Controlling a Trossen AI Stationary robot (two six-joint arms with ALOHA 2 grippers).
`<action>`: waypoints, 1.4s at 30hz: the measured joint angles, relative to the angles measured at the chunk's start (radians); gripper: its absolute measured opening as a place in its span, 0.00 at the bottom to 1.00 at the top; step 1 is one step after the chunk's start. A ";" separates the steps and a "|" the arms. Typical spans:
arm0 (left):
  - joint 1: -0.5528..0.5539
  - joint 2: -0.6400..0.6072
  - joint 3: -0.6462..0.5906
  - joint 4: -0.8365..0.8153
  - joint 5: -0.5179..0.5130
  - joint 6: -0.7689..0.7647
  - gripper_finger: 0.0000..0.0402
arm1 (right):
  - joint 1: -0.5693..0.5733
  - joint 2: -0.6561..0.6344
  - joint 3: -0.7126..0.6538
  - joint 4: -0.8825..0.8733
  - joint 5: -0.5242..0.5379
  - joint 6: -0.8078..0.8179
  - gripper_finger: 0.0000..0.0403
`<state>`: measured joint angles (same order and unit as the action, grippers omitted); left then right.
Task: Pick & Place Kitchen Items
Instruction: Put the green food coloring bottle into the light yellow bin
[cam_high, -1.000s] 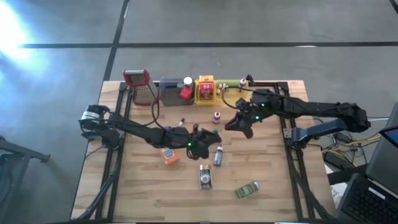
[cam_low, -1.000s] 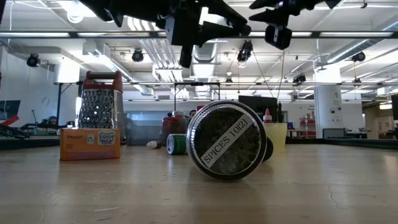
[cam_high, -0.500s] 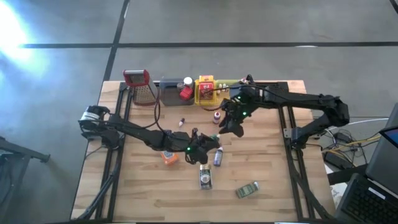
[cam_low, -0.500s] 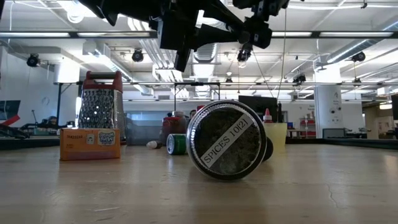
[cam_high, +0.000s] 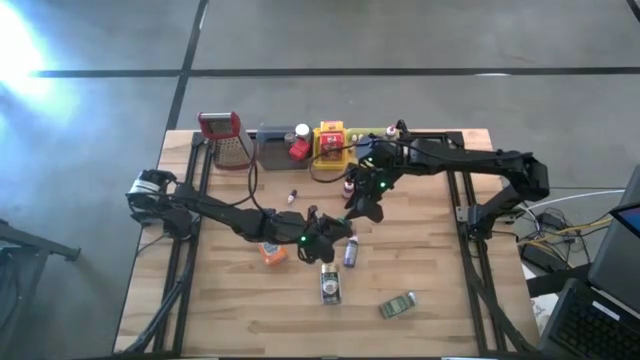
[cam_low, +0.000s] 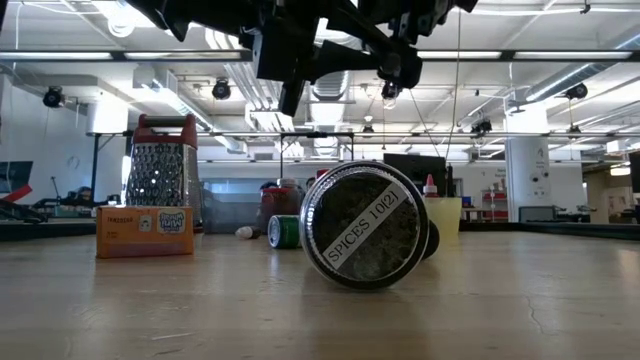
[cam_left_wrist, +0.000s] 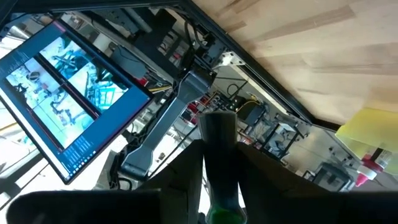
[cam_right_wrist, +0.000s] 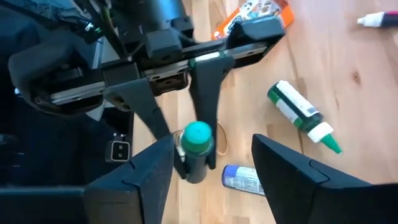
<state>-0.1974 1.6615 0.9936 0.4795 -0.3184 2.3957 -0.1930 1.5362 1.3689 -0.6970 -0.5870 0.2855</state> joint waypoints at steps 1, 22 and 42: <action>0.000 0.000 0.000 -0.001 -0.004 0.000 0.24 | 0.005 0.002 0.000 0.000 -0.001 0.002 0.52; 0.000 -0.001 0.000 -0.001 -0.015 -0.009 0.24 | 0.039 0.023 -0.002 0.057 -0.019 0.029 0.28; 0.000 -0.001 -0.002 -0.012 -0.010 -0.104 0.24 | 0.040 0.055 -0.004 0.049 -0.024 0.013 0.16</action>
<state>-0.1974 1.6604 0.9916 0.4679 -0.3283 2.2921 -0.1528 1.5909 1.3652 -0.6483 -0.6106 0.2985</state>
